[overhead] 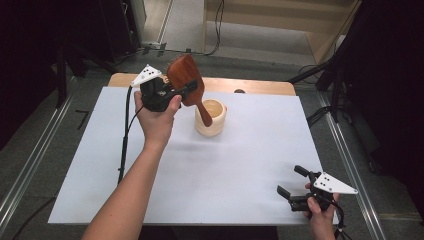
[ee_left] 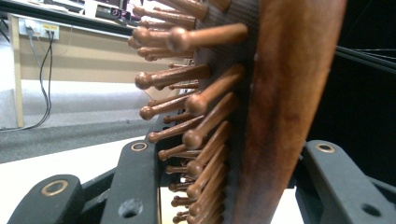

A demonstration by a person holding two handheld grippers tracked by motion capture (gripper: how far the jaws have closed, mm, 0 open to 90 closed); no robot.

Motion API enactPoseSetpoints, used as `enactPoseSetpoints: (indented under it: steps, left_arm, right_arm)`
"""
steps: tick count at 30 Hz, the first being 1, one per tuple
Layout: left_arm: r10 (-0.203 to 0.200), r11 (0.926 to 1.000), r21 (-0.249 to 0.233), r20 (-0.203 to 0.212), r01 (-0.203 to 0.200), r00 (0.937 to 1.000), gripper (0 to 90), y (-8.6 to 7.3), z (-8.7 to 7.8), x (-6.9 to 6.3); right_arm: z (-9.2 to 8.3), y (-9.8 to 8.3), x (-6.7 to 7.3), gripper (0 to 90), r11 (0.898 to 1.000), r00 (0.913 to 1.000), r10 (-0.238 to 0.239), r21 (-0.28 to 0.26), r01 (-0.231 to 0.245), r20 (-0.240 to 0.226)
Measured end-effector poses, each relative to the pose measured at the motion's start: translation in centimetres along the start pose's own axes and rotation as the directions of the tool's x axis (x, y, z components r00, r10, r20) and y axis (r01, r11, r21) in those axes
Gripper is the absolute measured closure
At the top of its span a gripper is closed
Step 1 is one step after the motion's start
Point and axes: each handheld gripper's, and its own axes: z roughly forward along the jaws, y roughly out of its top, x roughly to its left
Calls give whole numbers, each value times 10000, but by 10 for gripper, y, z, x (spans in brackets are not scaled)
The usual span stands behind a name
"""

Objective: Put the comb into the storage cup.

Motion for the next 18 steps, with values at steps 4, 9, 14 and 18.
enactPoseSetpoints:
  steps: [4,9,14,18]
  left_arm:
    - [-12,10000,-10,-79,12,10000,561,2,4,3]
    - [-99,9999,-105,-152,98,9998,562,6,10,7]
    - [-93,9999,-139,-271,89,9996,562,10,15,11]
    - [-138,9996,-259,-335,130,9993,562,14,18,13]
  right_arm:
    - [0,0,0,0,10000,10000,-2,-6,2,-14]
    - [0,0,0,0,10000,10000,-19,-26,19,-33]
    - [0,0,0,0,10000,10000,-6,-29,6,-48]
    - [1,0,0,0,10000,10000,0,-49,0,-51]
